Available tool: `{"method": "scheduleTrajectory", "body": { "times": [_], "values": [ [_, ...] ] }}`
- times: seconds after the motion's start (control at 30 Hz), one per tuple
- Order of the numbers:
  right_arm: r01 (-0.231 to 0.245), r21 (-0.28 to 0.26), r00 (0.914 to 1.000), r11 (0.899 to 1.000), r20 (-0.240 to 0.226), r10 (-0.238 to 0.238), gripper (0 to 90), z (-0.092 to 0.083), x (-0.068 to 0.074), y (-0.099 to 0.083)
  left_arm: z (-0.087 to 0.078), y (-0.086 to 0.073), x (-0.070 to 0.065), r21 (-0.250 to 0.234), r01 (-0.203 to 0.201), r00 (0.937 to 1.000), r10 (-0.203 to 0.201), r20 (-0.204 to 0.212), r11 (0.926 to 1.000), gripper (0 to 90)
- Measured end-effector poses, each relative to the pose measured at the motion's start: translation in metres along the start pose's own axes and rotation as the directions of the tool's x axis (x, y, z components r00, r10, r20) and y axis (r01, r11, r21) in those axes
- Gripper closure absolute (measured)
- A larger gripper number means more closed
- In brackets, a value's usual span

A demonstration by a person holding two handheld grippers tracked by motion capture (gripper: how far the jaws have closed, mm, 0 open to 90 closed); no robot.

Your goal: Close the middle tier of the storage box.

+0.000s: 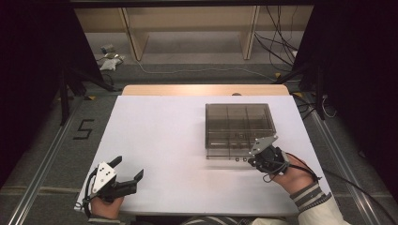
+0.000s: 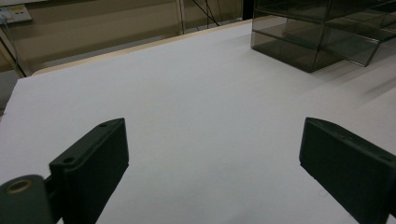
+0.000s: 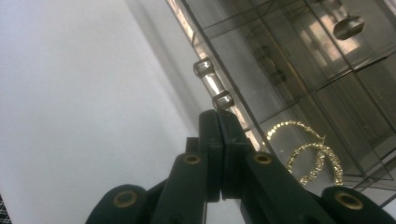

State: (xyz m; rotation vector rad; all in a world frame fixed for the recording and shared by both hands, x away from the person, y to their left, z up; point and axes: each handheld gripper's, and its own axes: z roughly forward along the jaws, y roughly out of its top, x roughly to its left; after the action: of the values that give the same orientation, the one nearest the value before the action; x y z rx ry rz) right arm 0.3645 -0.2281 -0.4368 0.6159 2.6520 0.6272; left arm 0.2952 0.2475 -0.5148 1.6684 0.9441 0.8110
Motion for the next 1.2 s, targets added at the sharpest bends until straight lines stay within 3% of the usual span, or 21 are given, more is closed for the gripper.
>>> {"method": "scheduleTrajectory", "body": {
  "times": [0.23, 0.53, 1.2],
  "values": [
    [0.0, 0.025, 0.9995, 1.0, -0.032, 0.001, 89.6, 0.009, -0.003, -0.003, 0.0, 0.0, 0.0, 0.002, -0.001, 1.0, 0.001, 0.001, 1.0, 7.7],
    [-0.016, 0.047, 0.9992, 0.999, -0.037, 0.017, 89.6, 0.023, -0.007, -0.006, 0.0, 0.0, 0.0, 0.002, 0.0, 1.0, 0.0, 0.002, 1.0, 7.8],
    [-0.048, 0.045, 0.9988, 0.998, 0.013, 0.047, 89.6, 0.033, -0.012, -0.001, 0.0, 0.0, 0.0, 0.002, -0.003, 1.0, 0.003, 0.002, 1.0, 7.8]
  ]
}}
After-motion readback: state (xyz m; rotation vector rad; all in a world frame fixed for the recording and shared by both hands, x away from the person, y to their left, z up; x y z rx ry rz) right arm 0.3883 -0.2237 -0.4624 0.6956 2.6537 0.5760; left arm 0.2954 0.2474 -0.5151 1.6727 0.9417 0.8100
